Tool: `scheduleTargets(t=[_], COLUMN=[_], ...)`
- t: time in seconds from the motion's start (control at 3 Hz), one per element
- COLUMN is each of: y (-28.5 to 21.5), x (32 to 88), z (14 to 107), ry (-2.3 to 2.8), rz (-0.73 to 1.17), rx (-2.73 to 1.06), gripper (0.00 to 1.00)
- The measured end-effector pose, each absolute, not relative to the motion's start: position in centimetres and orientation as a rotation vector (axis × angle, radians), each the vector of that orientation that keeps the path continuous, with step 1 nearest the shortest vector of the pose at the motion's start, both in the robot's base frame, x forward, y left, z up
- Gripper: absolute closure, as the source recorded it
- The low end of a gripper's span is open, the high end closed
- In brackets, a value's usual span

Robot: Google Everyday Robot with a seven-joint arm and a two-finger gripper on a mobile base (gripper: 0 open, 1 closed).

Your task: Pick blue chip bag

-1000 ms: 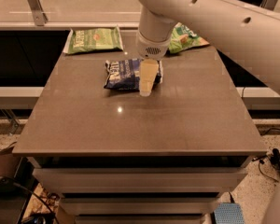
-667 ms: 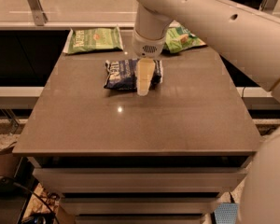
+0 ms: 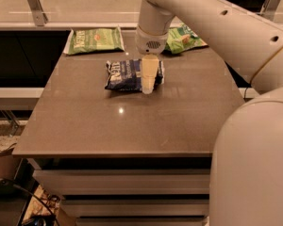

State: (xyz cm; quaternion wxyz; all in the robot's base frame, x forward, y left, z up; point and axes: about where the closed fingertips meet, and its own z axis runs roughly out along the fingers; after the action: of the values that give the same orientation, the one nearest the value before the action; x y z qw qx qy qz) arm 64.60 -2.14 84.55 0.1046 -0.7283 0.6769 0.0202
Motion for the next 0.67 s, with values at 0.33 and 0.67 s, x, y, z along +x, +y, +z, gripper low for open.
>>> scheduleTargets(t=[0.33, 0.67], y=[-2.76, -2.95], x=[64.66, 64.64], z=[83.60, 82.75], ry=[2.017, 2.028], rz=[0.097, 0.091], rx=[-2.133, -2.108], gripper=[0.00, 0.00])
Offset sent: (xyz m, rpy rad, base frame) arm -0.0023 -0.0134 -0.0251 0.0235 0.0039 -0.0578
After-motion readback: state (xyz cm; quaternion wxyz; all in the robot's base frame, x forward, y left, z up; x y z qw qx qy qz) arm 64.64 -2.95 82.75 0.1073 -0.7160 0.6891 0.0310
